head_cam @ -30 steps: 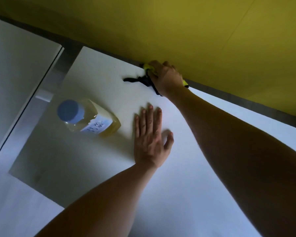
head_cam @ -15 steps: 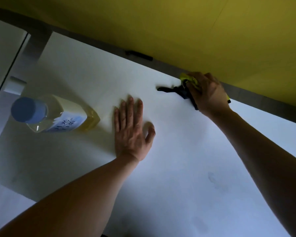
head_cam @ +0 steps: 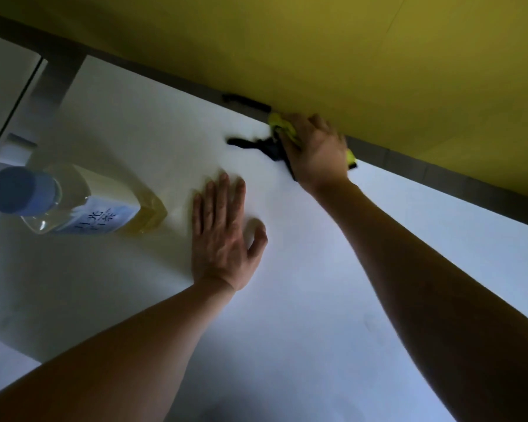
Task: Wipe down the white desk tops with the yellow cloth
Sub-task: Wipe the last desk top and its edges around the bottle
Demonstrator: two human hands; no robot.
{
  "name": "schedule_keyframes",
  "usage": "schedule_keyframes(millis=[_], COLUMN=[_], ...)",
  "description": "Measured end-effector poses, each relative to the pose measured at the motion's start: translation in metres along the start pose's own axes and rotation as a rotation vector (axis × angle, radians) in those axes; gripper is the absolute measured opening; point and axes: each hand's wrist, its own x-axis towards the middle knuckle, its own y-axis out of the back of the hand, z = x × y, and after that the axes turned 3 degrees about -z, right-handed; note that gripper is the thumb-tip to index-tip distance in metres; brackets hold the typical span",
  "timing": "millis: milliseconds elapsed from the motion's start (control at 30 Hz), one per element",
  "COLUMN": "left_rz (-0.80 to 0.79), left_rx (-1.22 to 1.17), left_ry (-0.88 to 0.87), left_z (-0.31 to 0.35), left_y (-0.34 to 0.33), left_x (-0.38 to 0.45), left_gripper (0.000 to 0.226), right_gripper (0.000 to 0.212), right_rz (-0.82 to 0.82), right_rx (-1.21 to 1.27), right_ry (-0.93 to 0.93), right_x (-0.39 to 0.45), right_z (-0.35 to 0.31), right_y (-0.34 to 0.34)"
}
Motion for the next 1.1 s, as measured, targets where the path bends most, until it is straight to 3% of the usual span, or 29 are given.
schedule_keyframes(millis=[133, 233, 400, 600, 667, 800, 967, 1100], left_rz=[0.006, -0.004, -0.003, -0.009, 0.004, 0.01, 0.043, 0.059], left_rx=[0.006, 0.003, -0.006, -0.009, -0.009, -0.064, -0.109, -0.1], left_ry=[0.007, 0.011, 0.006, 0.004, -0.059, -0.479, -0.461, -0.463], left_z=[0.003, 0.004, 0.004, 0.002, 0.003, 0.0, 0.0, -0.001], left_y=[0.0, 0.001, 0.002, 0.003, 0.004, 0.0, 0.0, -0.004], left_x=[-0.002, 0.002, 0.001, -0.001, -0.001, 0.003, 0.006, 0.007], left_gripper=[0.077, 0.077, 0.079, 0.077, 0.074, 0.062, 0.05, 0.051], right_gripper=[0.038, 0.04, 0.042, 0.044, 0.045, 0.043, 0.044, 0.044], right_rz=[0.082, 0.072, 0.02, -0.061, -0.052, -0.006, 0.013, -0.004], right_rx=[-0.11, -0.157, -0.184, -0.157, -0.132, -0.097, -0.158, -0.147], right_ry=[-0.095, -0.164, -0.19, -0.047, -0.033, -0.101, -0.174, -0.243], right_x=[-0.061, -0.07, -0.031, 0.013, 0.009, -0.025, -0.082, -0.077], right_z=[0.078, 0.092, 0.032, -0.044, -0.033, 0.016, 0.102, 0.101], right_y=[0.041, 0.052, 0.018, -0.016, -0.014, 0.008, 0.059, 0.058])
